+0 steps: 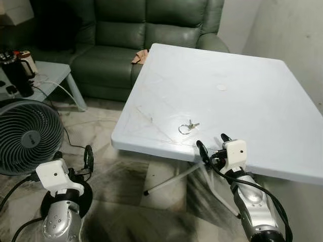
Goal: Hang keys on a hook
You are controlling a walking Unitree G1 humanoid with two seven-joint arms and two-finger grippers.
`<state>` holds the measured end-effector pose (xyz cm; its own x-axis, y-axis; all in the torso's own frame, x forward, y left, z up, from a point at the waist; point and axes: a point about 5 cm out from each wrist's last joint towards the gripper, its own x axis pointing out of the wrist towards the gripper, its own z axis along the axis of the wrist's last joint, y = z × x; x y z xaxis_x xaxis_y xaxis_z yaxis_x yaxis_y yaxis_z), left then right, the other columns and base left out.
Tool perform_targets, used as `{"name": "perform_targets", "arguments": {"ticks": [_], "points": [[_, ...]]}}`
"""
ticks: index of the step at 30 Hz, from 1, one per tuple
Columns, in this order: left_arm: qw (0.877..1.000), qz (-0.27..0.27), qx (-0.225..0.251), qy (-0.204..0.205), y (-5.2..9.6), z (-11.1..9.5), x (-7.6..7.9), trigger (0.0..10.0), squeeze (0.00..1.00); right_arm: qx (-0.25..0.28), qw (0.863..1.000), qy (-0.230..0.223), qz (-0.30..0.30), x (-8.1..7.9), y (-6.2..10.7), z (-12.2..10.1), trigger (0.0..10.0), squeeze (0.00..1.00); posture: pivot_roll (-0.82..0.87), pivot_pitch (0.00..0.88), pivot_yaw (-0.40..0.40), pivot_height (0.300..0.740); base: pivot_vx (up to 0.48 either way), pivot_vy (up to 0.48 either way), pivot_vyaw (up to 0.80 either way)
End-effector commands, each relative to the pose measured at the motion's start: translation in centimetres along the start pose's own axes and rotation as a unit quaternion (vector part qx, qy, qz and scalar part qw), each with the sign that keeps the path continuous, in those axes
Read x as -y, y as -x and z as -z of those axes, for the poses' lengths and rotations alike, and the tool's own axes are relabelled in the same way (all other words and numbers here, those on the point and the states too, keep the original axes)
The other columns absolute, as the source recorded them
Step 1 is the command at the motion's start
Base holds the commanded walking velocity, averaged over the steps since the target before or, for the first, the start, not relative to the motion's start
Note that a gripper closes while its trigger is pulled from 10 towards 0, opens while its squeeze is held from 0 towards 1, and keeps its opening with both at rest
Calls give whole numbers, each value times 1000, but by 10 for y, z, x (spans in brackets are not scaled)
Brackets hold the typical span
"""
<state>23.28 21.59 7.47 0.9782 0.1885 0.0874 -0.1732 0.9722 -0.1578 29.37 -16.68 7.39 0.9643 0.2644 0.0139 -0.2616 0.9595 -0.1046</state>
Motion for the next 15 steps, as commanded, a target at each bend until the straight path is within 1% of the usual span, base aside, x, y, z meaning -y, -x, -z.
{"name": "perform_targets", "arguments": {"ticks": [1, 2, 10, 13, 15], "points": [[1000, 2, -2, -3, -1, -2, 2, 10000, 0, 2, 1000, 16, -4, 0, -2, -5, 10000, 0, -40, 0, -41, 740, 0, 0, 800], [1000, 3, -3, -3, -1, -2, 2, 10000, 0, 2, 1000, 22, -7, 0, -2, -6, 10000, 0, -40, 0, -41, 740, 0, 0, 800], [1000, 6, -10, -5, -2, 1, 3, 10000, 0, 1, 1000, 12, -9, 0, -2, -4, 10000, 0, -40, 0, -45, 740, 0, 0, 800], [1000, 7, -10, -5, -3, 0, 3, 10000, 0, 1, 1000, 7, -9, 0, -2, -4, 10000, 0, -40, 0, -45, 740, 0, 0, 0], [1000, 10, -10, -6, -4, 0, 5, 10000, 0, 2, 1000, -9, -8, 1, -3, -4, 10000, 0, -41, 0, -46, 740, 0, 0, 0]]}}
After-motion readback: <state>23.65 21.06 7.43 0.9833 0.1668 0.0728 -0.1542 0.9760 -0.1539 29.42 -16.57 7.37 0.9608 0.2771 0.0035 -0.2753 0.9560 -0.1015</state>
